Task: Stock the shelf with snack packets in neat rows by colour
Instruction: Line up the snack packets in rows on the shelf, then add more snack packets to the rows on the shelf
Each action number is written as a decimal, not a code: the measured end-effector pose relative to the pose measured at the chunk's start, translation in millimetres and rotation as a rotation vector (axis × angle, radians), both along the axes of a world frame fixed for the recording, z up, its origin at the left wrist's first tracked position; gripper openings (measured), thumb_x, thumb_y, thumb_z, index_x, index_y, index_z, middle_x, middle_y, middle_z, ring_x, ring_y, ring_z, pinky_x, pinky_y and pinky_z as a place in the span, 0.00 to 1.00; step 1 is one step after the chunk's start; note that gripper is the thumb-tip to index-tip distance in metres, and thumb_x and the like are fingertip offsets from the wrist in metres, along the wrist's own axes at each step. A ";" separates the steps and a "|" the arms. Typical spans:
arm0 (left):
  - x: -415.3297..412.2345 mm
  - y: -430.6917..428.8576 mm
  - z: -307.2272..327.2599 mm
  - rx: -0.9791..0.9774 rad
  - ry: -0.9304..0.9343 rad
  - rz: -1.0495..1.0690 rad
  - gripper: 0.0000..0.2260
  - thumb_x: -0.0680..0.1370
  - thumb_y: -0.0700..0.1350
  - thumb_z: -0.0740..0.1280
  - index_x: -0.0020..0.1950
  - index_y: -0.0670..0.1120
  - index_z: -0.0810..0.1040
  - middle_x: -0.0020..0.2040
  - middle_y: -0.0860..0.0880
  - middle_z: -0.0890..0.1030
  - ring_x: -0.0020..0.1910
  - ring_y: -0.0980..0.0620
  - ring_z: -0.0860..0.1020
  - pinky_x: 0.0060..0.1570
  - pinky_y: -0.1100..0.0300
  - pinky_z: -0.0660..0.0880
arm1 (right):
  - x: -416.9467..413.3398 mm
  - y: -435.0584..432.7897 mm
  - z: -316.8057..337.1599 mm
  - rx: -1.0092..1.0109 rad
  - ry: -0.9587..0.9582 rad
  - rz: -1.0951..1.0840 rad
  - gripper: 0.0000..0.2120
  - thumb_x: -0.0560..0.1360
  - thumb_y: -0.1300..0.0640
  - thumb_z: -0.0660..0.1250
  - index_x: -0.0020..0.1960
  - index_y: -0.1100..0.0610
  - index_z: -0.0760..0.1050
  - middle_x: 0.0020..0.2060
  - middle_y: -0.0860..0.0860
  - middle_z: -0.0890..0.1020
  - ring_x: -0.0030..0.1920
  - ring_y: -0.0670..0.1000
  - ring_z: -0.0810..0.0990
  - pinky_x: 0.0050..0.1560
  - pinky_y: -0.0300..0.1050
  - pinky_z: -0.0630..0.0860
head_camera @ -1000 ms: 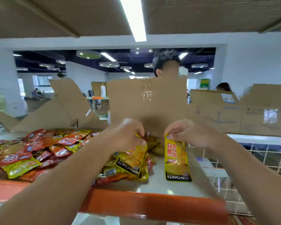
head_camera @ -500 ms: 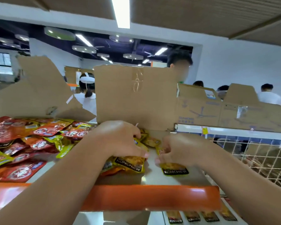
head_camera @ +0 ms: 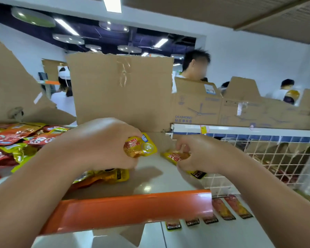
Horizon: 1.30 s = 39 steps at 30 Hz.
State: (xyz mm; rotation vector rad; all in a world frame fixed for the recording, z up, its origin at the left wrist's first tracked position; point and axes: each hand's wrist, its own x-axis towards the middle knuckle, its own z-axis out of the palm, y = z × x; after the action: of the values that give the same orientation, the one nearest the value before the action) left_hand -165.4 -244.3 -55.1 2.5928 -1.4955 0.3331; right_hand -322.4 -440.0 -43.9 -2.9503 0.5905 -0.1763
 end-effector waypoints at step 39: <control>-290.5 -501.0 -268.3 -0.333 0.474 -0.193 0.27 0.69 0.66 0.65 0.66 0.61 0.77 0.61 0.58 0.80 0.59 0.53 0.77 0.57 0.58 0.73 | -349.6 -452.0 -249.7 0.347 -0.278 -0.539 0.21 0.69 0.51 0.74 0.61 0.45 0.75 0.45 0.38 0.75 0.47 0.45 0.77 0.45 0.41 0.76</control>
State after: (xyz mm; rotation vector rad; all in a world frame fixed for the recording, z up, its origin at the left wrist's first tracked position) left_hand -456.0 -745.4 -323.4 2.0607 -1.3638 -0.0523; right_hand -672.0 -892.0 -293.6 -2.3227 1.2138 -0.4704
